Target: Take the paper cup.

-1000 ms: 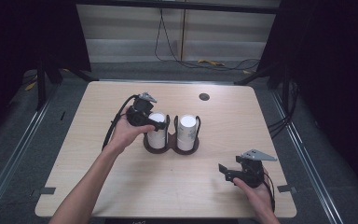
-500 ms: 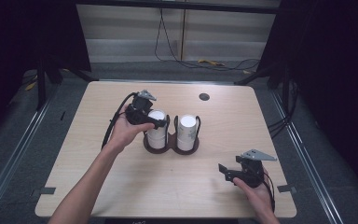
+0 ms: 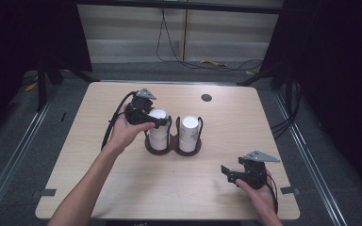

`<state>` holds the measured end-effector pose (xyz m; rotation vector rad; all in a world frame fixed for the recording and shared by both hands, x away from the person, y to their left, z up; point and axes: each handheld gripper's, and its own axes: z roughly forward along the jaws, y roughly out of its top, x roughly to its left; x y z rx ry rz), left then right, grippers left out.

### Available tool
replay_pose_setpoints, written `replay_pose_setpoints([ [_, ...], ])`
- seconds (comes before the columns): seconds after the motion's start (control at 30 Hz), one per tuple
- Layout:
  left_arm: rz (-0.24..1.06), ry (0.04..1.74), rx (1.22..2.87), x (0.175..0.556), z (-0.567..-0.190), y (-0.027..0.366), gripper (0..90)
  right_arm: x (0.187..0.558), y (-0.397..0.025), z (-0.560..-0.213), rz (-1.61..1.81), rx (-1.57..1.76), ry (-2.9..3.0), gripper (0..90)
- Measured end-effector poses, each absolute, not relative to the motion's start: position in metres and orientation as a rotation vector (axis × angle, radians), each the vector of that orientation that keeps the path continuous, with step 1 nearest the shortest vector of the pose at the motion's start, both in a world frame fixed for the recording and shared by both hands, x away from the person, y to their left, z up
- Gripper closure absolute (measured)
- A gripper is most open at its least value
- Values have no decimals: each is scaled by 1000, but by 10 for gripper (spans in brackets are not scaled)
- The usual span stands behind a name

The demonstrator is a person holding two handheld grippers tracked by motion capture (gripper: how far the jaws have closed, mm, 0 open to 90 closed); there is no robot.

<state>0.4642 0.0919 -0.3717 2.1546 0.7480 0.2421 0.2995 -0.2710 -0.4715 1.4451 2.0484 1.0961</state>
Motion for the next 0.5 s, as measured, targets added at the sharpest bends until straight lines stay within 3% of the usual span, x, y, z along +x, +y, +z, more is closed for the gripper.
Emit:
replay_pose_setpoints([
  [0.5,232,746,2070,464,-363,100,362,300,-271,-472,1098,1450,2051,184],
])
